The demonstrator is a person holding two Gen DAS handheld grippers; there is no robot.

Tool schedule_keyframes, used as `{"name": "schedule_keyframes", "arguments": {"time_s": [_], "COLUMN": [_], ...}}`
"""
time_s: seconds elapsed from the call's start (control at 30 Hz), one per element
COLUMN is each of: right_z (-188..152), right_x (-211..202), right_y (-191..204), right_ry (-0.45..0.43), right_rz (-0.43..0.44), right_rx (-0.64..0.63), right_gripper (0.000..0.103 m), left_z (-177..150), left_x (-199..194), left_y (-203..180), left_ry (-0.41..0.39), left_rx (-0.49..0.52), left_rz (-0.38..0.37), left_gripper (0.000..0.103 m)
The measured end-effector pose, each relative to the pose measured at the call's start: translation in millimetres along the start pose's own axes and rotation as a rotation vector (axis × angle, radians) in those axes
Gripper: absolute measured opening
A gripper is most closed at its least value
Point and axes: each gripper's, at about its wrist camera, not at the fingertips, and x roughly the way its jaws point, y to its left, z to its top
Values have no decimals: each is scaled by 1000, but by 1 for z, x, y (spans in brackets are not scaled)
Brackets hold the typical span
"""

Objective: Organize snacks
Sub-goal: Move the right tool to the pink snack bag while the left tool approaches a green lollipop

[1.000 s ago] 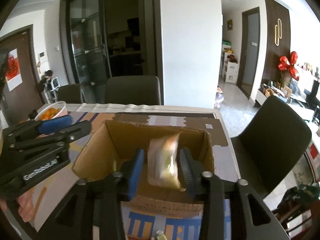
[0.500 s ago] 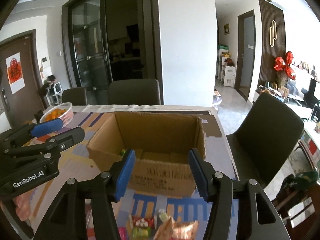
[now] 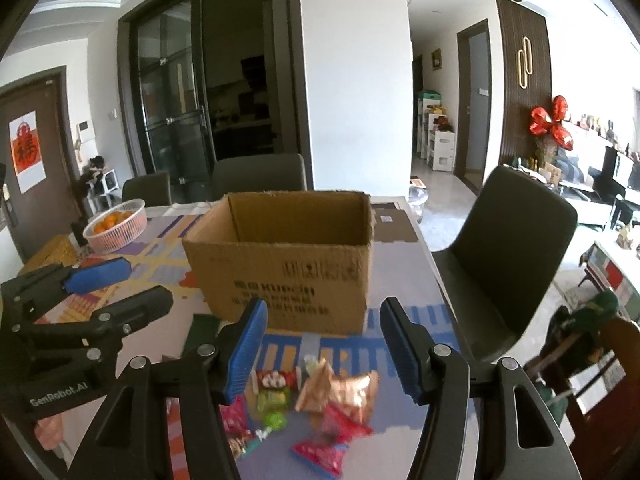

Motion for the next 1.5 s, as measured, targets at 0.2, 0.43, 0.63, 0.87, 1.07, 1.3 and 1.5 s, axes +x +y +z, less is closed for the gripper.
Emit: {"name": "schedule_keyframes", "arguments": {"time_s": [0.2,0.43,0.63,0.87,1.07,1.3,1.5], "right_z": [-26,-57,-79,-95,-106,-115,-119], "right_x": [-7,-1,12,26,41,54,63], "right_y": [-8,-19,-24,-30,-36,-37,-36], "right_ry": [20,86,154,211,253,290,316], "right_rz": [-24,-21,-21,-16,0,19,33], "right_rx": [10,57,86,117,156,176,178], "right_gripper": [60,60,60,60,60,60,60], "left_z": [-21,-42,-57,-70,-77,-85,-87], "left_x": [2,16,39,63,81,100,113], "left_y": [-15,-27,-31,-34,-36,-39,-39], "left_ry": [41,102,175,238,282,330,352], "left_rx": [9,28,29,37,45,55,56], "left_rz": [-45,-85,-114,-141,-172,-197,-204], "left_gripper": [60,60,55,49,40,33,31]}}
